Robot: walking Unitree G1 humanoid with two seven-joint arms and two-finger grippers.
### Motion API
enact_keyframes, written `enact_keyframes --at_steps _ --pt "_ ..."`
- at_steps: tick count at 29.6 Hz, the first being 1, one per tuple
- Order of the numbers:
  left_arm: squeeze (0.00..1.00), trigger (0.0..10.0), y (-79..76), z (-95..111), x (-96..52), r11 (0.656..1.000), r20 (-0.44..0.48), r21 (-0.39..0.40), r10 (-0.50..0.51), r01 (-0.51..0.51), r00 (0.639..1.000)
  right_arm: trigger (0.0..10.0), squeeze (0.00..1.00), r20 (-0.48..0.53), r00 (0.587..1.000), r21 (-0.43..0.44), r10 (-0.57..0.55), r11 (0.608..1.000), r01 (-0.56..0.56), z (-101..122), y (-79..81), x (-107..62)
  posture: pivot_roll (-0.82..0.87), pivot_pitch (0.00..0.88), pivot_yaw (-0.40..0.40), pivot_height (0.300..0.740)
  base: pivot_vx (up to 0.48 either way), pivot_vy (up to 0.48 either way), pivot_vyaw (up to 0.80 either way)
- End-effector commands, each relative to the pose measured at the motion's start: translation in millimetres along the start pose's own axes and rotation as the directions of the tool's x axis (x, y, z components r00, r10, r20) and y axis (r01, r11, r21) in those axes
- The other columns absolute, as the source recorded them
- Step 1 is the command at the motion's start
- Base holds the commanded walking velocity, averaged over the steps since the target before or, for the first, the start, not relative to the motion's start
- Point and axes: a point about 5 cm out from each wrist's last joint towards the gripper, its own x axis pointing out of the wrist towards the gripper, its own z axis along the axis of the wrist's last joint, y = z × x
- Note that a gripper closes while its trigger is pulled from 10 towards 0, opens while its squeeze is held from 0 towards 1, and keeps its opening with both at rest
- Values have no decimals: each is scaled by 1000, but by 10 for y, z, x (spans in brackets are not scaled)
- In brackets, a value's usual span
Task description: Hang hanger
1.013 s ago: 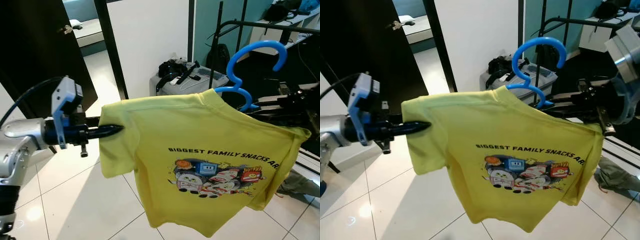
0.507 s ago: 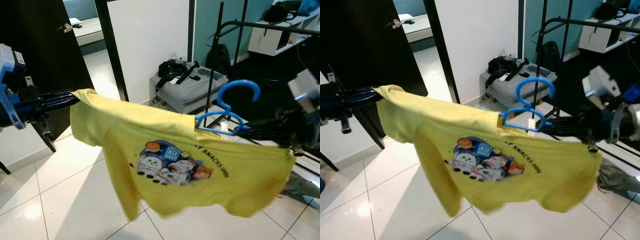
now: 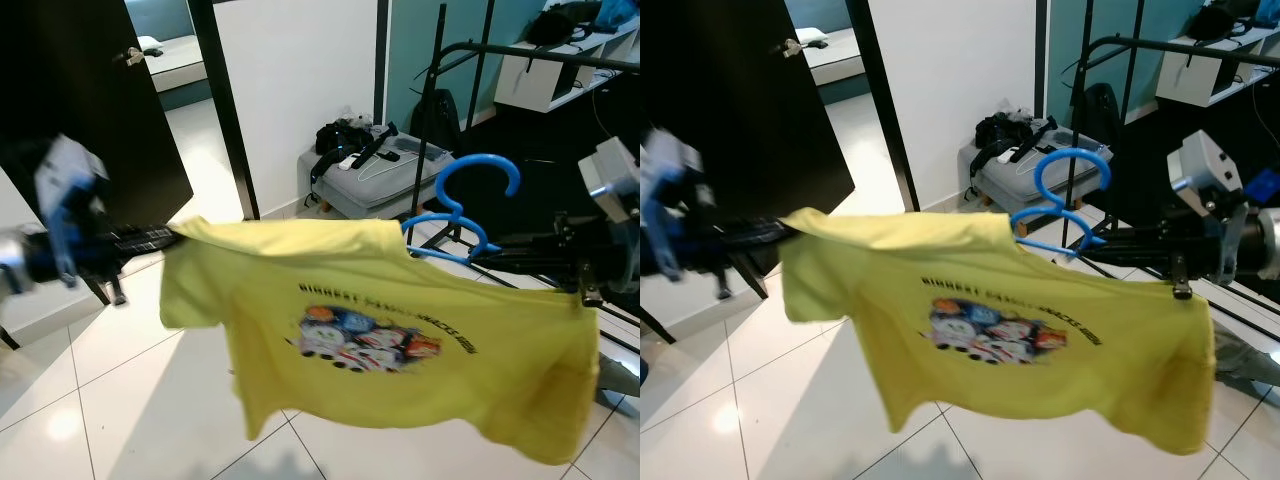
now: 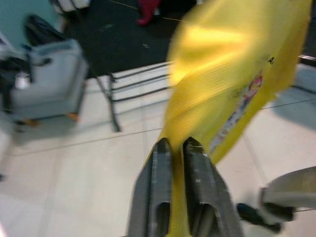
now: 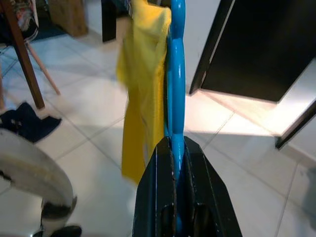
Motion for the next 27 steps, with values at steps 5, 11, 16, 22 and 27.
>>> enact_keyframes --at_steps 5,11,16,22,27 --pt "1000 10000 -234 -206 207 995 -61 -41 -90 87 994 10000 0 79 996 -54 31 998 -27 174 24 106 -88 0 78 740 0 0 0" --pt "1000 10000 -106 -165 26 999 -130 18 -27 30 991 10000 0 37 998 -52 42 998 -40 127 22 124 -89 0 70 740 0 0 0" --pt "1000 10000 90 335 -195 987 -20 148 67 -63 998 10000 0 -118 989 -24 93 995 -96 -115 65 202 -83 0 60 740 0 0 0" --pt "1000 10000 62 685 -185 974 83 221 37 -54 996 10000 0 -176 976 1 128 992 -130 -251 97 281 -83 0 58 740 0 0 0" --pt "1000 10000 -37 783 -54 977 129 208 -64 37 990 10000 0 -168 976 -6 141 990 -144 -236 89 336 -73 0 53 740 0 0 0"
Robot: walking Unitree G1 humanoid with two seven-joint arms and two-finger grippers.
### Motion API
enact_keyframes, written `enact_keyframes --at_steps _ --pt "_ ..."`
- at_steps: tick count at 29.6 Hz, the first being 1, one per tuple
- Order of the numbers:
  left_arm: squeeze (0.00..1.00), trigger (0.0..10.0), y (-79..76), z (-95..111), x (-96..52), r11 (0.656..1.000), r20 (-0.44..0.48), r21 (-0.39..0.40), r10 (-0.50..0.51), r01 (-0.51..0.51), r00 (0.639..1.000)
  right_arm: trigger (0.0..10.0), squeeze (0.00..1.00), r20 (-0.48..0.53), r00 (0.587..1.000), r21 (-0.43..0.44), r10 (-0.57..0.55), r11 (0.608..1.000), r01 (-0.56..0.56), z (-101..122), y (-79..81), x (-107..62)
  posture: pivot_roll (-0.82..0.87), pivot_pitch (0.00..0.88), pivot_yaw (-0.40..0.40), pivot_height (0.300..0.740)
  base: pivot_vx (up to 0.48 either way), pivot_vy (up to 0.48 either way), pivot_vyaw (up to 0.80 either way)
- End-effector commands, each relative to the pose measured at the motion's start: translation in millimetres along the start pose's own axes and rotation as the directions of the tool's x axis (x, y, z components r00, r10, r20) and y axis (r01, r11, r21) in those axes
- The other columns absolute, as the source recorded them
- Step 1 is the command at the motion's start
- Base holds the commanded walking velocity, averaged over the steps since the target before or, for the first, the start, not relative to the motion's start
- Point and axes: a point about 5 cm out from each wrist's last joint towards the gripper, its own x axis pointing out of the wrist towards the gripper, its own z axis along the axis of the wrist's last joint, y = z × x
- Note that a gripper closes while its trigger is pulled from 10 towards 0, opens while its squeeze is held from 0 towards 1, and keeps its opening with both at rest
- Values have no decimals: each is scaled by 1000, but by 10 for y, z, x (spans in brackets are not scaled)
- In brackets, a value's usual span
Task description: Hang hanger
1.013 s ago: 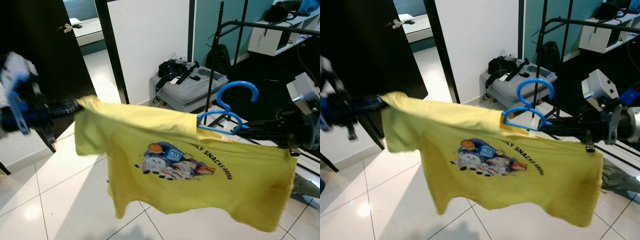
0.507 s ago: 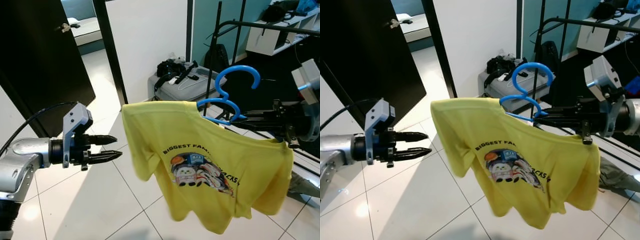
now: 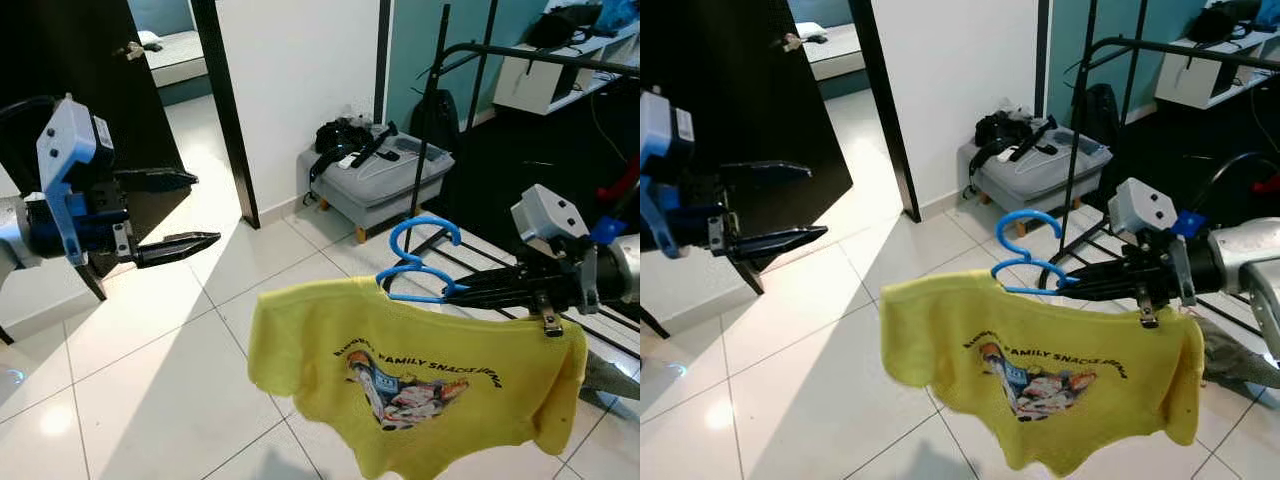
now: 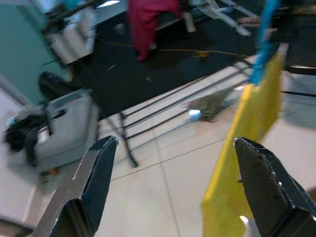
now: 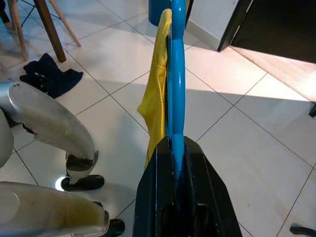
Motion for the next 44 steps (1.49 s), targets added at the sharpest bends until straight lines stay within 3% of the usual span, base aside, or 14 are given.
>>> enact_keyframes --at_steps 1,3,4,7,8,22,23,24,26,27,44 --pt "1000 10000 -50 -5 73 998 20 -28 -53 54 998 10000 0 28 1000 -38 13 999 -12 82 -14 29 -74 0 55 740 0 0 0" --pt "1000 10000 -50 -5 73 998 20 -28 -53 54 998 10000 0 28 1000 -38 13 999 -12 82 -14 29 -74 0 55 740 0 0 0" --pt "0 10000 -148 -148 155 990 -10 -69 -122 121 992 10000 0 45 999 -52 25 998 -22 132 -19 44 -79 0 61 740 0 0 0" --pt "0 10000 -257 -317 259 978 -47 -102 -186 181 981 10000 0 57 997 -73 43 997 -39 192 -14 61 -86 0 67 740 0 0 0" --pt "0 10000 -383 -509 415 964 -84 -127 -245 233 966 10000 0 87 993 -109 85 991 -76 308 16 87 -90 0 72 740 0 0 0" --pt "0 10000 -414 -570 541 966 -95 -139 -232 217 968 10000 0 111 985 -160 129 981 -110 430 38 125 -85 0 71 740 0 0 0" --pt "0 4784 -417 -571 545 964 -89 -151 -234 219 968 10000 0 113 985 -163 132 980 -113 435 37 131 -84 0 70 740 0 0 0" --pt "0 1137 -427 -576 545 960 -86 -162 -244 228 966 10000 0 113 984 -164 134 980 -115 439 35 135 -85 0 69 740 0 0 0" --pt "0 1137 -427 -576 545 960 -86 -162 -244 228 966 10000 0 113 984 -164 134 980 -115 439 35 135 -85 0 69 740 0 0 0" --pt "0 0 -448 -583 537 954 -89 -173 -264 246 960 10000 0 113 984 -165 135 979 -115 443 32 137 -84 0 69 740 0 0 0" --pt "0 0 -536 -646 491 932 -95 -219 -315 289 944 10000 0 114 984 -172 139 978 -118 457 14 133 -84 0 59 740 0 0 0"
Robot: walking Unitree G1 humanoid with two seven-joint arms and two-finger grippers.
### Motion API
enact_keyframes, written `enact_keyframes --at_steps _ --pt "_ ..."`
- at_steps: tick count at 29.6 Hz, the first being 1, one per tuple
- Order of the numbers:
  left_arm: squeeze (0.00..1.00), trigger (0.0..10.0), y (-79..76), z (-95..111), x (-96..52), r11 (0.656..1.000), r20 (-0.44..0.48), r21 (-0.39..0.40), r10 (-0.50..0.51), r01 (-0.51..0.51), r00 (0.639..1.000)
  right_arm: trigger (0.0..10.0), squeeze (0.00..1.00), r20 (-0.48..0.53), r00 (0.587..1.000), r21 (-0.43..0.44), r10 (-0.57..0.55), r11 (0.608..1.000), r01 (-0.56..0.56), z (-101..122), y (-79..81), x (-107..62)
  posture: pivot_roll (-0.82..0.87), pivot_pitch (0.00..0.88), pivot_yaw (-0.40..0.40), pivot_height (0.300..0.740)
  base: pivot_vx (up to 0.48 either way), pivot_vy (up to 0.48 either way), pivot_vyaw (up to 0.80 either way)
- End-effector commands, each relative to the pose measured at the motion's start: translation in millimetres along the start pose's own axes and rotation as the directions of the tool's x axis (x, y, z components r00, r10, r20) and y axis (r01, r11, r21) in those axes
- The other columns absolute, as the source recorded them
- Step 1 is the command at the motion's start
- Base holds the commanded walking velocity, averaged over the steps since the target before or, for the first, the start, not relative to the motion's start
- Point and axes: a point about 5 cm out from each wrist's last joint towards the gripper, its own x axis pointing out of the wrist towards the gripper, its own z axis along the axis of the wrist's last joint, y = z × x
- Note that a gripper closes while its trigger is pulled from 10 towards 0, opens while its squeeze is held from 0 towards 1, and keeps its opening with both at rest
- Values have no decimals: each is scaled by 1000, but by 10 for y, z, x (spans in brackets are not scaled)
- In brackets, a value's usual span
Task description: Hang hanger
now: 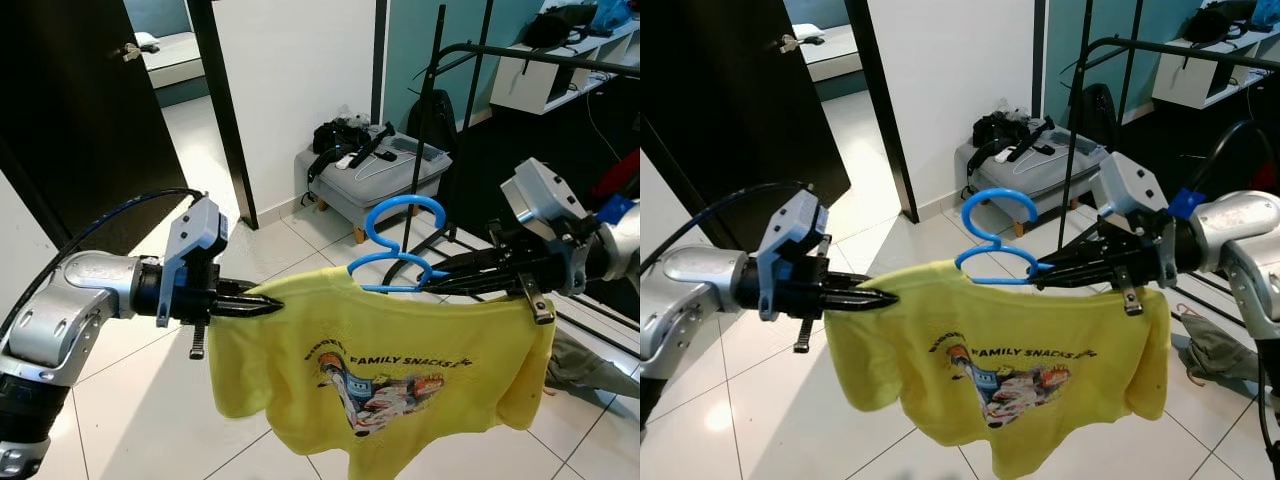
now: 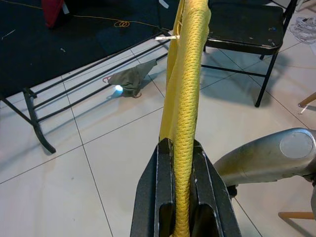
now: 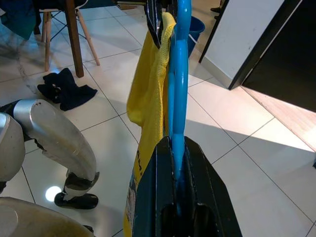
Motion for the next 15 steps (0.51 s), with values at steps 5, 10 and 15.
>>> enact_keyframes --at_steps 5,10,15 --pt "0 0 -19 -66 -29 999 -21 -36 12 -13 1000 10000 0 18 1000 -55 7 998 -6 82 -35 47 -84 0 55 740 0 0 0" --pt "0 0 -19 -78 -38 999 -14 -40 26 -27 1000 10000 1000 37 999 -27 0 1000 1 81 -68 46 -82 0 53 740 0 0 0" --pt "0 0 -7 -99 -70 997 -6 -51 59 -59 998 10000 1000 51 996 -33 -69 997 70 64 -144 29 -82 0 53 740 0 0 0"
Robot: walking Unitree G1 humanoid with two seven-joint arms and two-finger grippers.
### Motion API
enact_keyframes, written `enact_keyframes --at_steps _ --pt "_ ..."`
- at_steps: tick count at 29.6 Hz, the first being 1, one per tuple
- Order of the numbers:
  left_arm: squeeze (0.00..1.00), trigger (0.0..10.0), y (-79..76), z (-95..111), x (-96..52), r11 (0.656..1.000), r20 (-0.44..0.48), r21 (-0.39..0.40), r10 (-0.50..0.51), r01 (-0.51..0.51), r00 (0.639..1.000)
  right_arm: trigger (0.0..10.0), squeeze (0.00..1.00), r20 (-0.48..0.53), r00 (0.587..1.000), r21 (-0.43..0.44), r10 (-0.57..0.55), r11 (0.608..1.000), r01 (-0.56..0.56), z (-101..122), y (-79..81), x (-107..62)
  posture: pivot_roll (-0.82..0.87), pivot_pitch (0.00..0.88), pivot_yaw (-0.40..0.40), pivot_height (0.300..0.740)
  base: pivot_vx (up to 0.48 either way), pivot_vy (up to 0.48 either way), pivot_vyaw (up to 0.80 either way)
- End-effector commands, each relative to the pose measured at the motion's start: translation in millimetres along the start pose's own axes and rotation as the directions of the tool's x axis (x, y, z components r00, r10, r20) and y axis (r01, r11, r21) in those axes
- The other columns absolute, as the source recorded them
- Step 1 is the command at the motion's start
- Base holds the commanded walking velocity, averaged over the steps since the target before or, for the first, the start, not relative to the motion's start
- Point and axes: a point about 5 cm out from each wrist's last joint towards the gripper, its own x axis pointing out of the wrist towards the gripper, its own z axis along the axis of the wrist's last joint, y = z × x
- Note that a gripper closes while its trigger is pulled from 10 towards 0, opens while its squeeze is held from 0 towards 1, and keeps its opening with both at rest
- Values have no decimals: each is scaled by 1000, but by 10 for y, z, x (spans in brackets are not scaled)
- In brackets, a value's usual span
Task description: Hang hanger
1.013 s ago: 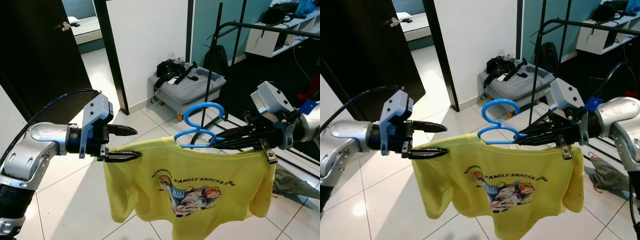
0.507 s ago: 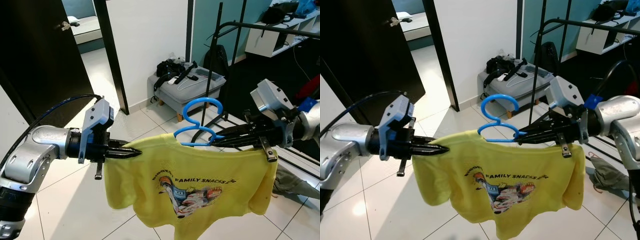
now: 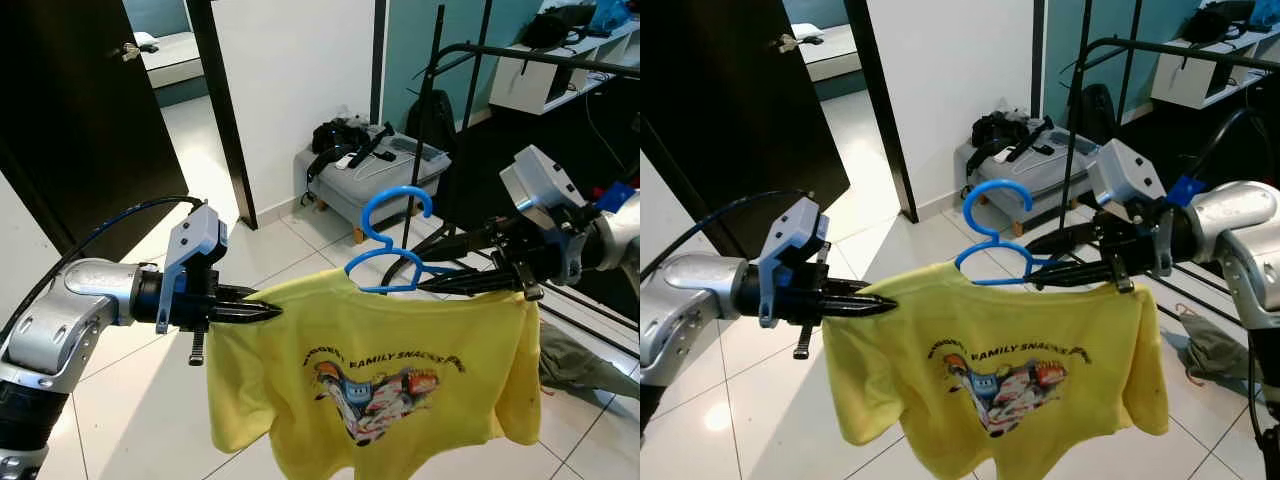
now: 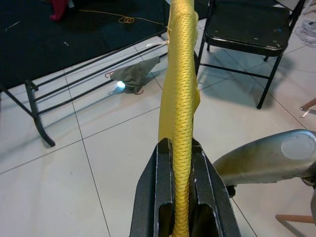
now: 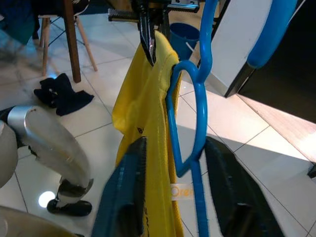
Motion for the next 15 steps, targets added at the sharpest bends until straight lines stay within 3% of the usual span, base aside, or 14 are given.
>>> enact_keyframes --at_steps 1,6,7,8,11,14,15 --pt "0 0 32 -36 -65 999 5 -21 48 -47 999 10000 1000 9 998 -20 -68 997 69 8 -77 -27 -77 0 52 740 0 0 0" --pt "0 0 108 -102 -126 988 10 -42 148 -148 989 10000 1000 11 973 -14 -233 972 233 -48 -208 -160 -75 0 52 740 0 0 0" --pt "0 0 135 -155 -157 977 14 -62 206 -205 978 10000 1000 16 939 -1 -343 939 343 -83 -279 -237 -77 0 55 740 0 0 0" --pt "0 0 135 -155 -157 977 14 -62 206 -205 978 10000 1000 16 939 -1 -343 939 343 -83 -279 -237 -77 0 55 740 0 0 0" --pt "0 0 147 -275 -187 938 36 -118 331 -325 943 10000 1000 33 812 40 -583 812 582 -198 -400 -410 -80 0 57 740 0 0 0" --pt "0 0 145 -284 -185 934 39 -123 342 -335 939 10000 1000 35 799 46 -600 800 598 -210 -406 -421 -80 0 57 740 0 0 0" --pt "0 0 142 -351 -148 903 51 -154 412 -400 910 10000 725 43 715 111 -698 714 691 -312 -438 -452 -83 0 62 740 0 0 0"
